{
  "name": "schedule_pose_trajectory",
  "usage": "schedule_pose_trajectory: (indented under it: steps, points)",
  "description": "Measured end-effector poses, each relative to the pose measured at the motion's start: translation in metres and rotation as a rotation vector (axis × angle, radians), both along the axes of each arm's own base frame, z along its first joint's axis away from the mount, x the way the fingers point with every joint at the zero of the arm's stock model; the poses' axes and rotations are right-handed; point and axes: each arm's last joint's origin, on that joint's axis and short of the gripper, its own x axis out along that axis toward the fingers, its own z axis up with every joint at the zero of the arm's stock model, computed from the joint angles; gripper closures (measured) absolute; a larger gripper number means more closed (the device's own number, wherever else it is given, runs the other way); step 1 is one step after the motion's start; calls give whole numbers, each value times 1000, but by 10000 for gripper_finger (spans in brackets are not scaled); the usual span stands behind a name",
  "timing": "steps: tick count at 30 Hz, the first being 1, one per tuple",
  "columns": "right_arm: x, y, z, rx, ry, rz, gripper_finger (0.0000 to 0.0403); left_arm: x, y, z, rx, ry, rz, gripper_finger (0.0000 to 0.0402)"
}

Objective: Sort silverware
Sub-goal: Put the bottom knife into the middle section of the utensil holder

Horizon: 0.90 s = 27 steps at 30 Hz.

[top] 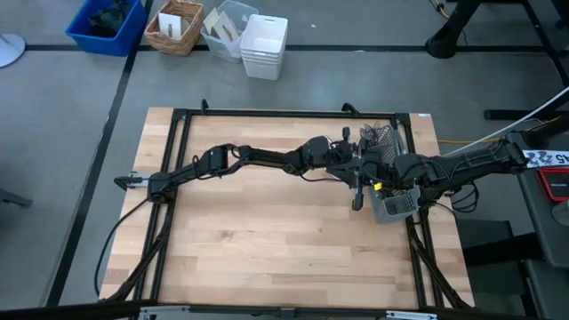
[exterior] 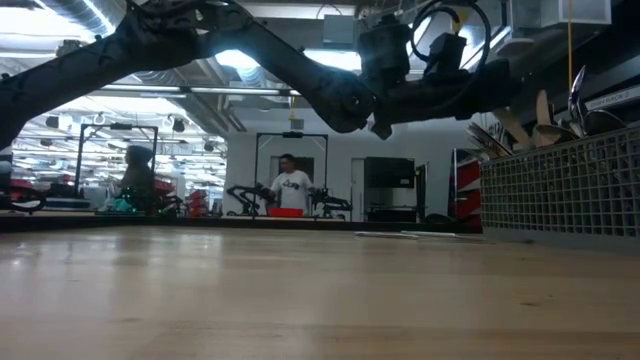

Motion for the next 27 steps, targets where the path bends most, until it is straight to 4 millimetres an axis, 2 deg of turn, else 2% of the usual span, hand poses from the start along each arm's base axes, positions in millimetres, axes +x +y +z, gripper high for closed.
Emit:
schedule_pose_trajectory:
  steps: [12, 16, 20, 27]
  points:
    - [0, 0, 0, 0, 0, 0, 391, -1, 5, 0, -62, -5, 3, 326]
    - [0, 0, 0, 0, 3, 0, 391, -2, 6, 3, -154, -9, -14, 316]
    - [-2, 0, -3, -8, 37, 0, 391, -6, 11, 20, -261, 50, -19, 314]
    - [-16, -4, 0, -12, 59, 0, 391, -27, 28, 52, -269, 362, 41, 322]
